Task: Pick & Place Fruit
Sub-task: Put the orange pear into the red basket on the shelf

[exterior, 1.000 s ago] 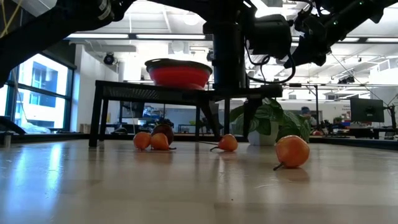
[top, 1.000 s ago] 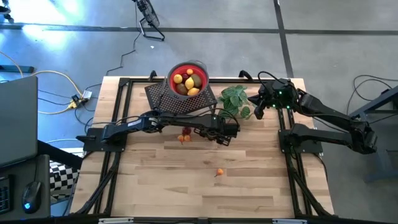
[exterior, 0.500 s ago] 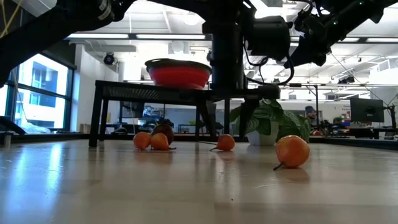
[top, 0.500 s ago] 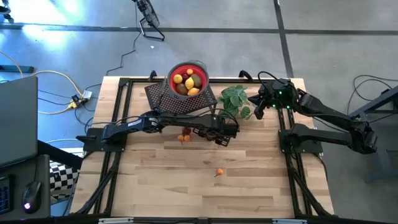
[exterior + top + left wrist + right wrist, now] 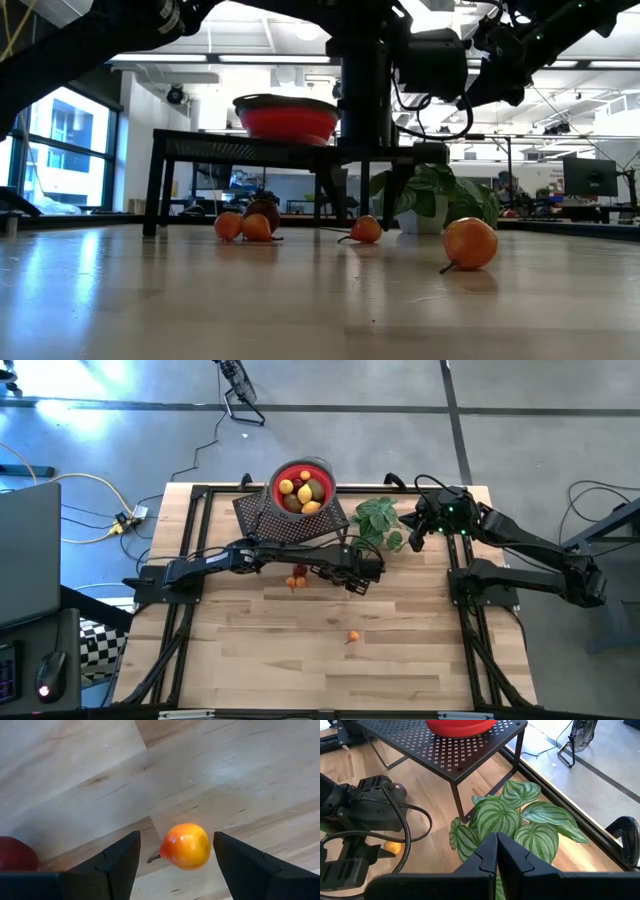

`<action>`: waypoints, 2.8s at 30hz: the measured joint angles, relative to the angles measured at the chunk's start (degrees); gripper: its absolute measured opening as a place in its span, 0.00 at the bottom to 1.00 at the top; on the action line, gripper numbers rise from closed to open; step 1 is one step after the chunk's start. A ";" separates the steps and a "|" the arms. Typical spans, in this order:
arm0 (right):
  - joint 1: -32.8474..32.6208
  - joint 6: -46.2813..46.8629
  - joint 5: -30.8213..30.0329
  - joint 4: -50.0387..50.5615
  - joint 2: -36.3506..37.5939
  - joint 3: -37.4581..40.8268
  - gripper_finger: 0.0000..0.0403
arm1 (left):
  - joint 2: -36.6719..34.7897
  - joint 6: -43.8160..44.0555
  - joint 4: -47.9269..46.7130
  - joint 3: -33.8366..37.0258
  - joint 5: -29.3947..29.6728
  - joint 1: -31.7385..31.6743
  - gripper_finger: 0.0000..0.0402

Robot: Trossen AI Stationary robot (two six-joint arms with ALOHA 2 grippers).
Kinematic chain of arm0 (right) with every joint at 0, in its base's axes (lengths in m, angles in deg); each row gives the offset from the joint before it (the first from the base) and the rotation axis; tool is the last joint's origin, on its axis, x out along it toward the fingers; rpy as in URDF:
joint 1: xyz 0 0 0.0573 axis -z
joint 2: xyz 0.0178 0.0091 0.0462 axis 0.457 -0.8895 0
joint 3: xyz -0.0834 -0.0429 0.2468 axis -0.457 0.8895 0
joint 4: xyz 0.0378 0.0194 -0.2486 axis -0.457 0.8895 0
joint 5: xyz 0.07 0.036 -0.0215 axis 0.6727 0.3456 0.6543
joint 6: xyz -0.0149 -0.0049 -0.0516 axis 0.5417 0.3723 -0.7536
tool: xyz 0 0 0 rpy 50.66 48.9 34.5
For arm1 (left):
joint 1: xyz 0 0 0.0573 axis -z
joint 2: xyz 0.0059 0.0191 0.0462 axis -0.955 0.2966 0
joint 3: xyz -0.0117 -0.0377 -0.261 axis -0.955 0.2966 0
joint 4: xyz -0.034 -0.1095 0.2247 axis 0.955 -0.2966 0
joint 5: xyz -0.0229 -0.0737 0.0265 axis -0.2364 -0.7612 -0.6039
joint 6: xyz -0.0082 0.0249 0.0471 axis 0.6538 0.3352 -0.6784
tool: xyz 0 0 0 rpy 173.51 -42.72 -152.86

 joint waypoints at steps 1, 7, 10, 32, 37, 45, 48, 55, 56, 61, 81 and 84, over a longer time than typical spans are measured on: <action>-0.02 0.00 0.00 0.00 0.00 0.00 0.01 | 0.00 0.00 0.04 0.00 0.00 0.00 0.61; 0.00 0.00 0.00 -0.02 0.00 0.00 0.01 | 0.02 -0.29 0.10 0.00 -0.11 0.02 0.61; -0.01 0.00 0.00 -0.02 0.00 0.00 0.01 | 0.04 -0.33 0.14 0.00 -1.11 0.00 0.61; -0.01 0.01 0.00 -0.02 0.00 0.00 0.01 | 0.07 -2.14 0.57 0.00 -3.25 0.00 0.61; -0.01 0.02 0.00 -0.02 0.00 0.00 0.01 | 0.07 -4.76 0.83 0.00 -4.40 0.03 0.61; -0.02 0.01 0.00 -0.02 0.00 0.00 0.01 | 0.09 -5.82 0.87 -0.02 -3.79 0.02 0.61; -0.02 0.01 0.00 -0.02 0.00 0.00 0.01 | 0.09 -5.82 0.90 -0.02 -3.74 0.02 0.61; 0.00 0.01 0.00 -0.02 0.00 0.00 0.01 | 0.09 -5.80 0.90 -0.04 -4.46 0.02 0.61; -0.01 0.02 0.00 -0.02 0.00 0.00 0.01 | 0.09 -5.80 0.92 -0.04 -4.53 0.02 0.61; -0.02 0.02 0.00 -0.02 0.00 0.00 0.01 | 0.10 -5.80 0.94 -0.04 -4.57 0.02 0.57; 0.00 0.01 0.00 -0.02 0.00 0.00 0.01 | 0.11 -5.76 2.25 -0.07 -4.33 0.02 0.36; -0.01 0.01 0.00 -0.02 0.00 0.00 0.01 | 0.11 -5.76 2.23 -0.07 -4.33 0.02 0.34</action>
